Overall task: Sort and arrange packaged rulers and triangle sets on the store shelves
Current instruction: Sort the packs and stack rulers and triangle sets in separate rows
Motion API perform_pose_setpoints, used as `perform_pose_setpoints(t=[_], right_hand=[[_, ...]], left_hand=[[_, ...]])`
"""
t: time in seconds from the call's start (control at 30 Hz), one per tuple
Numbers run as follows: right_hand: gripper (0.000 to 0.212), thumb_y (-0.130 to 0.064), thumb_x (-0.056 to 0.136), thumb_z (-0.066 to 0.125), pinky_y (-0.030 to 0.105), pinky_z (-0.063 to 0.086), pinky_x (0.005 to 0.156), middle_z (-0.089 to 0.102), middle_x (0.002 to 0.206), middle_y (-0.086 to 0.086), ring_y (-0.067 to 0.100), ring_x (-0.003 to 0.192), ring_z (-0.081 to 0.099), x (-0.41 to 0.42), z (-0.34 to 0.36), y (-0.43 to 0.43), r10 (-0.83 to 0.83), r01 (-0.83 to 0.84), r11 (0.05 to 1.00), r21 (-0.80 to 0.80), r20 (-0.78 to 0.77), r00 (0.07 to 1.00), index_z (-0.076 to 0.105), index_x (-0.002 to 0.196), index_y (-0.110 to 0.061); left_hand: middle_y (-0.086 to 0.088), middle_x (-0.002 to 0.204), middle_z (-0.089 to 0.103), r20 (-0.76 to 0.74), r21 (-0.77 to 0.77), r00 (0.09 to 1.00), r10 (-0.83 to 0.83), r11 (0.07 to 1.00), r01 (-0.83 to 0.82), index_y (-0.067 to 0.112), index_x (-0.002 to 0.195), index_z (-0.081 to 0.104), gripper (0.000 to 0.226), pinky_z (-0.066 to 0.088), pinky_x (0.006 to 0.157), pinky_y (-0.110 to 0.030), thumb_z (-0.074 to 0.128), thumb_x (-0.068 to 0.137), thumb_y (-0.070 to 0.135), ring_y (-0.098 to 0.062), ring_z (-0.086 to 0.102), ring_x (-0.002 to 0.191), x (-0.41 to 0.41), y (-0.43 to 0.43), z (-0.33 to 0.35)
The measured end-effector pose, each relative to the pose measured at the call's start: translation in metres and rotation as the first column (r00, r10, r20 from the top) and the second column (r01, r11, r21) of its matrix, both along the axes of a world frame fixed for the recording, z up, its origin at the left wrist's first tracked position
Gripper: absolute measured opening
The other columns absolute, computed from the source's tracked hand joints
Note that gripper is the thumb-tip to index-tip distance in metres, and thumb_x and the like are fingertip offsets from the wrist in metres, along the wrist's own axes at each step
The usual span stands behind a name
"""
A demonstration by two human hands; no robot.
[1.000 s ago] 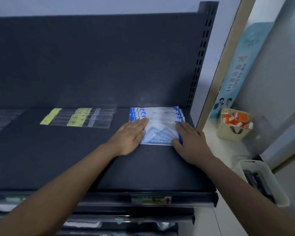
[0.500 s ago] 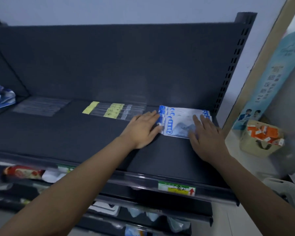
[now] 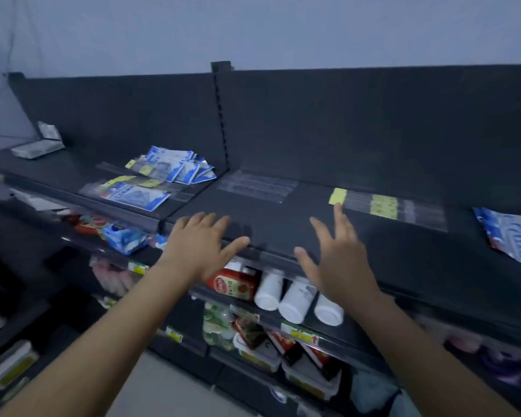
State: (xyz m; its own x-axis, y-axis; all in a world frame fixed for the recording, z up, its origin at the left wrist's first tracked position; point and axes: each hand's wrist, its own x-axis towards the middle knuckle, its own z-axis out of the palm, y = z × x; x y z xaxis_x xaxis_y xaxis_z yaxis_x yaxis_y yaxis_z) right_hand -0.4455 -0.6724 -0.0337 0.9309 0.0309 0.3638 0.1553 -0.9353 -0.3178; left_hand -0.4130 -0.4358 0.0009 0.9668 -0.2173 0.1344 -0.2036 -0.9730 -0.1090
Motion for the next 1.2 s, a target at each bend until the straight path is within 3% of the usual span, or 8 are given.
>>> perform_pose_setpoints(t=[0.13,0.27,0.47,0.67,0.9,1.03,1.2], right_hand=[[0.06,-0.05,0.09,0.049,0.043,0.031,0.107,0.007,0.158,0.014,0.028,0.145,0.012,0.021,0.012,0.083,0.087,-0.089,0.995,0.043,0.038,0.995,0.041,0.141,-0.019],[0.054,-0.045,0.09,0.052,0.043,0.028,0.109,0.016,0.157,0.013,0.027,0.145,0.015,0.054,0.026,0.144,0.13,-0.142,0.984,0.105,0.11,0.985,0.048,0.136,-0.016],[0.053,-0.047,0.089,0.054,0.043,0.023,0.112,0.007,0.159,0.008,0.023,0.146,0.008,0.125,0.014,0.224,0.139,-0.167,0.963,0.211,0.142,0.98,0.048,0.134,-0.019],[0.058,-0.047,0.088,0.055,0.041,0.027,0.11,0.013,0.157,0.014,0.028,0.144,0.012,0.236,-0.002,0.313,0.182,-0.172,0.961,0.218,-0.024,0.983,0.044,0.137,-0.017],[0.062,-0.046,0.09,0.052,0.039,0.022,0.112,0.015,0.158,0.007,0.025,0.144,0.013,0.337,0.003,0.377,0.149,-0.092,0.969,0.231,-0.242,0.959,0.032,0.144,-0.021],[0.054,-0.046,0.089,0.055,0.033,0.032,0.103,0.043,0.141,0.005,0.024,0.129,0.033,0.368,0.001,0.401,0.097,-0.062,0.984,0.166,-0.211,0.973,0.046,0.134,-0.018],[0.049,-0.042,0.087,0.057,0.034,0.036,0.095,0.052,0.125,0.006,0.025,0.117,0.041,0.398,-0.006,0.423,-0.071,0.093,0.988,0.122,-0.175,0.982,0.053,0.127,-0.014]], left_hand=[[0.0,0.152,0.034,-0.001,-0.001,0.998,0.064,0.998,-0.064,0.027,0.145,0.034,0.089,0.019,0.112,-0.042,0.005,0.078,0.079,-0.021,0.023,0.142,0.01,0.086,0.007],[0.001,0.15,0.038,0.023,-0.044,0.996,0.091,0.995,-0.089,0.026,0.142,0.038,0.089,0.021,0.111,-0.041,0.007,0.077,0.08,-0.02,0.026,0.14,0.03,0.144,0.007],[0.003,0.152,0.035,0.0,-0.044,0.992,0.124,0.991,-0.124,0.026,0.145,0.035,0.098,0.021,0.111,-0.04,0.002,0.071,0.083,-0.019,0.025,0.142,0.084,0.218,-0.006],[0.001,0.153,0.033,-0.027,-0.014,0.99,0.141,0.99,-0.141,0.025,0.146,0.032,0.094,0.021,0.111,-0.039,0.009,0.074,0.082,-0.019,0.026,0.141,0.186,0.295,-0.006],[0.003,0.151,0.037,-0.083,-0.059,0.995,0.05,0.997,-0.055,0.027,0.145,0.034,0.081,0.023,0.11,-0.037,0.023,0.082,0.078,-0.018,0.029,0.139,0.303,0.358,-0.008],[0.004,0.147,0.042,-0.138,-0.064,0.99,-0.04,0.997,0.031,0.027,0.141,0.04,0.075,0.027,0.107,-0.038,0.028,0.084,0.075,-0.018,0.034,0.136,0.351,0.385,-0.02],[0.0,0.135,0.053,-0.145,-0.119,0.964,-0.225,0.971,0.208,0.024,0.131,0.049,0.063,0.033,0.101,-0.038,0.039,0.087,0.067,-0.022,0.046,0.125,0.424,0.404,-0.024]])
